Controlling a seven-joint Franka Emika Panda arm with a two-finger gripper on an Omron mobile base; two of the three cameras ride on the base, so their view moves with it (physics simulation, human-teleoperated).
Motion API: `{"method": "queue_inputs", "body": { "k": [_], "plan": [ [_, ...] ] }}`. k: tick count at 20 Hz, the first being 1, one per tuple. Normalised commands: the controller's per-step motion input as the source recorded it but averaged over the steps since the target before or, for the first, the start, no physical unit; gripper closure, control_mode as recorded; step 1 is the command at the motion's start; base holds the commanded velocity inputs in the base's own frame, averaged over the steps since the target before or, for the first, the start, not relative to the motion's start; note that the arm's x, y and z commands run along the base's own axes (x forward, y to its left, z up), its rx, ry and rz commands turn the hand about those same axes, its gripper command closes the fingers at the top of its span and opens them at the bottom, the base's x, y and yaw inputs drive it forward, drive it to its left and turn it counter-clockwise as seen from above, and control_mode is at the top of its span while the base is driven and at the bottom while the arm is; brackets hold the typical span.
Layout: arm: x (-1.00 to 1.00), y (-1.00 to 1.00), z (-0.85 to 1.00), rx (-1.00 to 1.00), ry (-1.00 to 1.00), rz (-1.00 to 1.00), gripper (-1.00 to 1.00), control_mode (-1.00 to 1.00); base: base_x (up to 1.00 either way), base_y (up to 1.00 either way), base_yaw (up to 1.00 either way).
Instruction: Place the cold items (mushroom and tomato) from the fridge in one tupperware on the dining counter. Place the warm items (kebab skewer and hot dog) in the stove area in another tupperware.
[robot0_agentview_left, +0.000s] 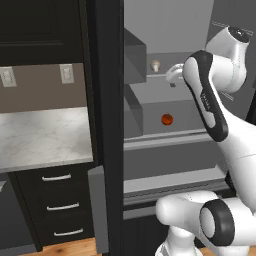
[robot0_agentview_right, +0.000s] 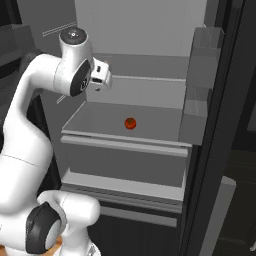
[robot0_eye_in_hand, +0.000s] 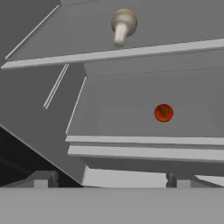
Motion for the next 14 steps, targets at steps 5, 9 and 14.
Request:
{"method": "queue_inputs", "body": {
  "k": [5,9,14],
  "plan": [
    [0.48,0.04,0.27,0.00,0.00,0.00,-1.00,-1.00,0.00,0.00,0.00],
    [0.67,0.01,0.02,0.00,0.00,0.00,-1.00,-1.00,0.00,0.00,0.00],
    [0.74,0.04,0.01,-0.01,0.00,0.00,-1.00,-1.00,0.00,0.00,0.00]
  ]
}}
